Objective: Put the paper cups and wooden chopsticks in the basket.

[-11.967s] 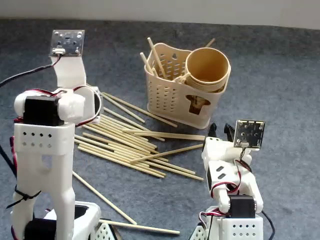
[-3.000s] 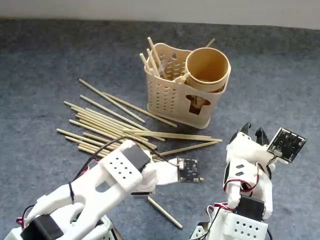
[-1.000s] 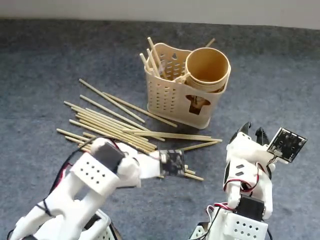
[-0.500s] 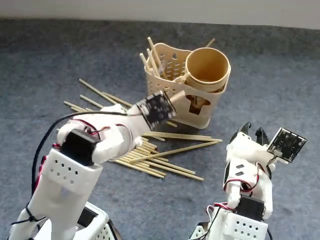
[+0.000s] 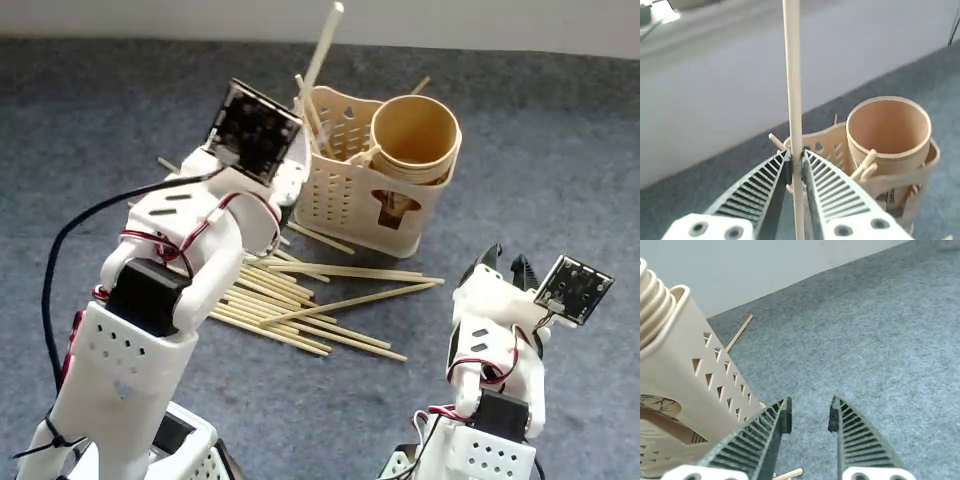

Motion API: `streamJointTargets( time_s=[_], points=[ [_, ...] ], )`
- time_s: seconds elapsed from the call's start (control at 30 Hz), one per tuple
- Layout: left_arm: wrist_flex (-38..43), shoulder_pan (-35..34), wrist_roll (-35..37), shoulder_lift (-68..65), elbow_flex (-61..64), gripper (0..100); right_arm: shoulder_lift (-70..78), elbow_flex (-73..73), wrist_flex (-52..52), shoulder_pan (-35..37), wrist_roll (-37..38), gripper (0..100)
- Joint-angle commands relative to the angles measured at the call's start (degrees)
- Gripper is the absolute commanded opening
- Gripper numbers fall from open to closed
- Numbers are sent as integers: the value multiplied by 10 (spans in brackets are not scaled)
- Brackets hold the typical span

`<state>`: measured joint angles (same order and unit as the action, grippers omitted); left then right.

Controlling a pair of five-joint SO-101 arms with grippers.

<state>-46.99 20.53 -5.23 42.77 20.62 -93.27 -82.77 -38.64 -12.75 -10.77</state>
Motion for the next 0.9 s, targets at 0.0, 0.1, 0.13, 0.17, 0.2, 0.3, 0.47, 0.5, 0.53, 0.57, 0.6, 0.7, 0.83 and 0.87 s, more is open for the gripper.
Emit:
streamJointTargets(
  time_s=[0.0, 0.1, 0.13, 0.17, 0.2, 0.3, 0.47, 0.5, 0.53, 0.57, 0.6, 0.7, 0.83, 0.87],
  points=[
    [97, -1, 68, 9, -2, 5, -10, 3, 15, -1, -4, 127],
    [142, 0, 98, 8, -1, 5, -10, 3, 15, -1, -4, 127],
    [161, 0, 104, 7, 0, 5, -10, 3, 15, -1, -4, 127],
    [180, 0, 109, 0, 4, 5, -10, 3, 15, -1, -4, 127],
    [203, -1, 115, -11, 7, 5, -10, 3, 15, -1, -4, 127],
    [258, -1, 130, -57, 11, 5, -10, 3, 15, -1, -4, 127],
    [315, -1, 153, -131, 5, 5, -10, 3, 15, -1, -4, 127],
    [328, -1, 153, -142, 5, 5, -10, 3, 15, -1, -4, 127],
    [340, -1, 153, -153, 6, 5, -10, 3, 15, -1, -4, 127],
    [352, -1, 153, -161, 6, 5, -10, 3, 15, -1, -4, 127],
    [360, -2, 152, -171, 8, 5, -10, 3, 15, -1, -4, 127],
    [370, -2, 150, -196, 10, 5, -10, 3, 15, -1, -4, 127],
    [371, -12, 149, -218, 10, 5, -10, 3, 15, -1, -4, 127],
    [371, -15, 149, -222, 10, 6, -10, 3, 15, -1, -4, 127]
  ],
)
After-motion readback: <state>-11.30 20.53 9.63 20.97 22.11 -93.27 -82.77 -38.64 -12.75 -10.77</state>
